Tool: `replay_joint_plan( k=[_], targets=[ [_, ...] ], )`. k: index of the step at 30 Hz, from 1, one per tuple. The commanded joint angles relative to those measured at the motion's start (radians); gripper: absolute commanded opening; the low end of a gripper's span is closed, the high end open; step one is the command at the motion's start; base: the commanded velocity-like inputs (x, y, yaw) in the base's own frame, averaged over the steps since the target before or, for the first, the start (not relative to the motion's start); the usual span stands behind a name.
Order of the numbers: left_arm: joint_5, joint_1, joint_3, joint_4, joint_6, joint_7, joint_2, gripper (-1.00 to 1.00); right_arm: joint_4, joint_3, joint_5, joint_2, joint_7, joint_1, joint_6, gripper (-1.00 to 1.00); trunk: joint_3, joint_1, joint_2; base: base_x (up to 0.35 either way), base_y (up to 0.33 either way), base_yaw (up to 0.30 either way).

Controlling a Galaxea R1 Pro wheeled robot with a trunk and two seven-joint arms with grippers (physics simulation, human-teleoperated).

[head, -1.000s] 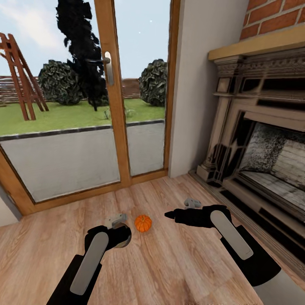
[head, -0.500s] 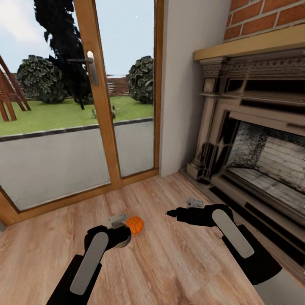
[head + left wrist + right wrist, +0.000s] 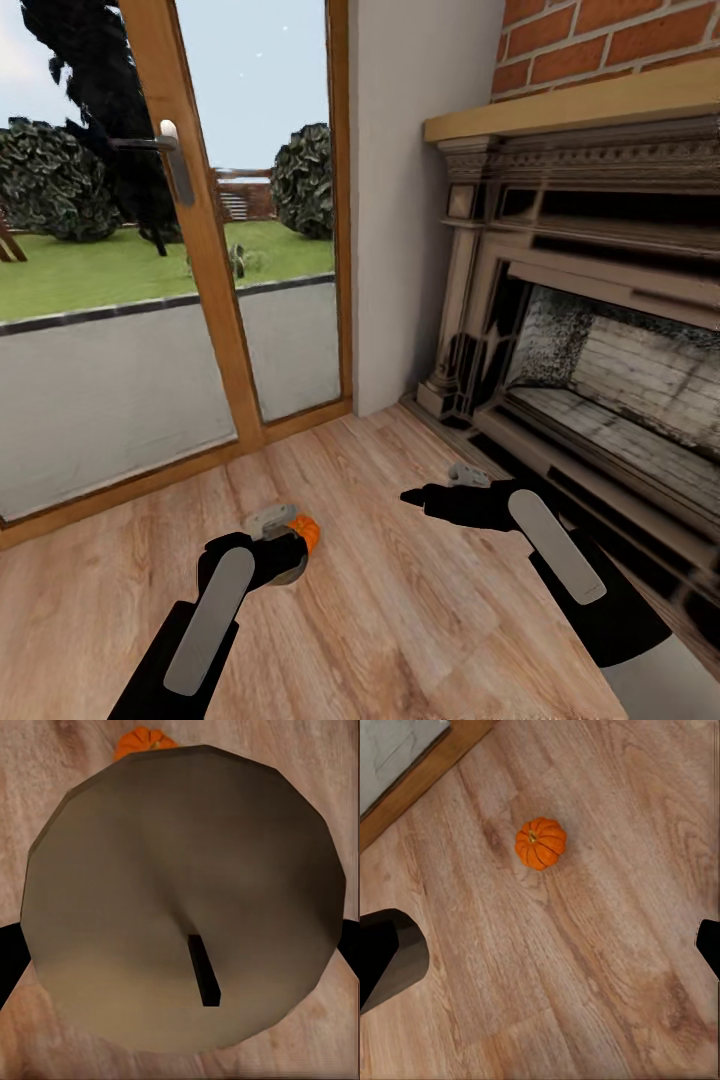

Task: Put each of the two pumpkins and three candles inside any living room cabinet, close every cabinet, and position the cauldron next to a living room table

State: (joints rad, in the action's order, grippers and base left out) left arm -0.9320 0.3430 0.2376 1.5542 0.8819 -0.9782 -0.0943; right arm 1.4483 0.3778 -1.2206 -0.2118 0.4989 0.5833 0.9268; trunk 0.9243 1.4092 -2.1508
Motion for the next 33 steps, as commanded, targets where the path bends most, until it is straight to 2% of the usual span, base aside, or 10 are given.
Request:
replay_joint_plan(
  k=[1, 27, 33],
  targets=[
    [-0.008, 0.001, 0.0, 0.001, 0.003, -0.01, 0.0, -1.0, 0.001, 0.002, -0.01, -0.001, 0.01, 0.001, 0.0, 1.0, -0.001, -0.004, 0.007, 0.0, 0.0, -0.176],
    [-0.007, 0.001, 0.002, 0.001, 0.003, -0.01, -0.001, -1.0, 0.003, -0.002, -0.013, -0.001, 0.012, 0.001, 0.003, 1.0, -0.049, -0.104, 0.189, 0.0, 0.0, -0.168],
    [-0.008, 0.001, 0.001, 0.001, 0.003, -0.01, -0.001, -1.0, 0.002, -0.048, -0.072, -0.001, 0.012, 0.001, 0.013, 1.0, -0.066, -0.127, 0.231, 0.0, 0.0, -0.112]
  ],
)
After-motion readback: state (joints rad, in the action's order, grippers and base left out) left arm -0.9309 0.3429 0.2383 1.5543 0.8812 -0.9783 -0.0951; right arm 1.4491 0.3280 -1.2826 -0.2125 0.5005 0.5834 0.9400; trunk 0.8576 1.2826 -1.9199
